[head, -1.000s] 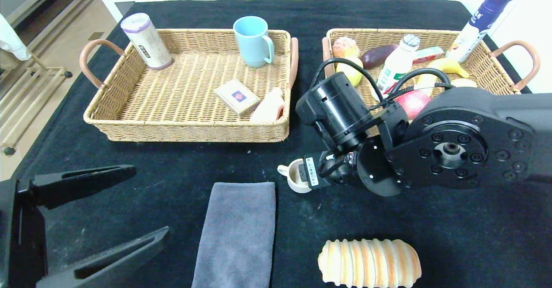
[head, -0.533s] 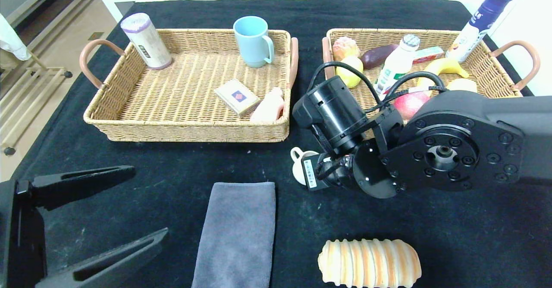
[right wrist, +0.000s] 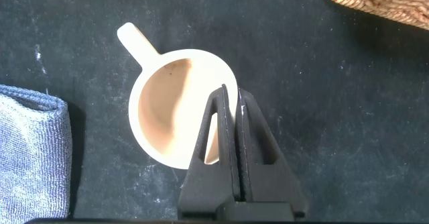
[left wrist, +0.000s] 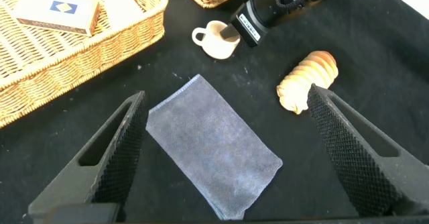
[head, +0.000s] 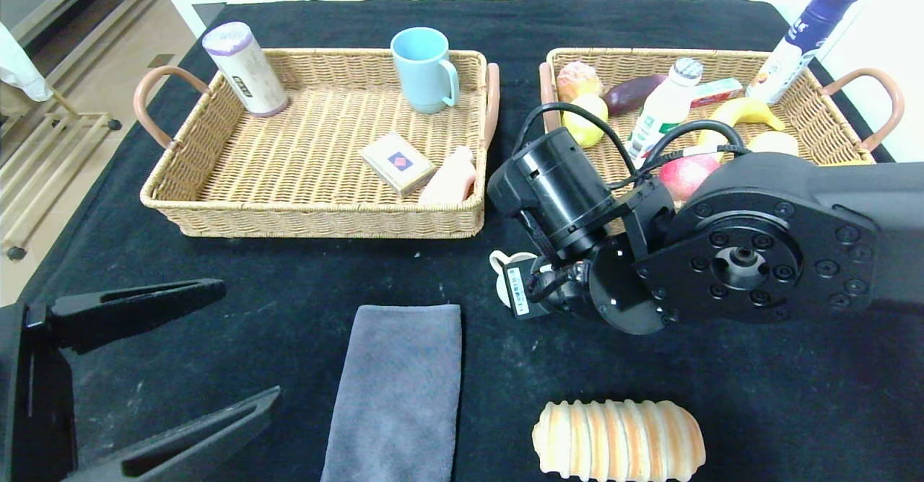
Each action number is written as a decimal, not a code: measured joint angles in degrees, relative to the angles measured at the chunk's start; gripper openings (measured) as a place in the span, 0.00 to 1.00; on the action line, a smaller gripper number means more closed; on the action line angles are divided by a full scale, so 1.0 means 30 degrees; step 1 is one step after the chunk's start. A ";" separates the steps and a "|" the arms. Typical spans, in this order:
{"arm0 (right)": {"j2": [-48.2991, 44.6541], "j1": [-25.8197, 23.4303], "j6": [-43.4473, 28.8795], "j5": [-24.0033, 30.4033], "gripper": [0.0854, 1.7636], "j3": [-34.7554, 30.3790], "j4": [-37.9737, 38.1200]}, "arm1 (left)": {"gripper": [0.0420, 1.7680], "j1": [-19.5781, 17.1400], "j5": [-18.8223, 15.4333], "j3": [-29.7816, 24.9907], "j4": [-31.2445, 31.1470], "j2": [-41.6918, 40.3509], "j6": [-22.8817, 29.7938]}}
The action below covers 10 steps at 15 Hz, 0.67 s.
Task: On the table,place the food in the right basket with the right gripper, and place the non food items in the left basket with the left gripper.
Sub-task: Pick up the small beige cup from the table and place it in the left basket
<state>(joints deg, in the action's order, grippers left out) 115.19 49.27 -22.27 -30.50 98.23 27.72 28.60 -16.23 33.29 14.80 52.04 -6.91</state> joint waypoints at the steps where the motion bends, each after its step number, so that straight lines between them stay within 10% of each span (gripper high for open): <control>1: 0.0024 0.0020 -0.0016 -0.0004 0.03 -0.0008 -0.0008 | 0.97 -0.0008 0.0000 -0.0016 -0.0012 0.0000 0.0008; 10: -0.0853 0.0983 0.0341 -0.0500 0.03 0.1268 0.0122 | 0.97 -0.0008 0.0016 -0.0102 0.0126 0.0000 -0.0020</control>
<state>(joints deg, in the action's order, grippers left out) 112.63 52.22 -21.25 -32.00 102.04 28.09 28.57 -16.18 32.99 15.18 52.04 -6.97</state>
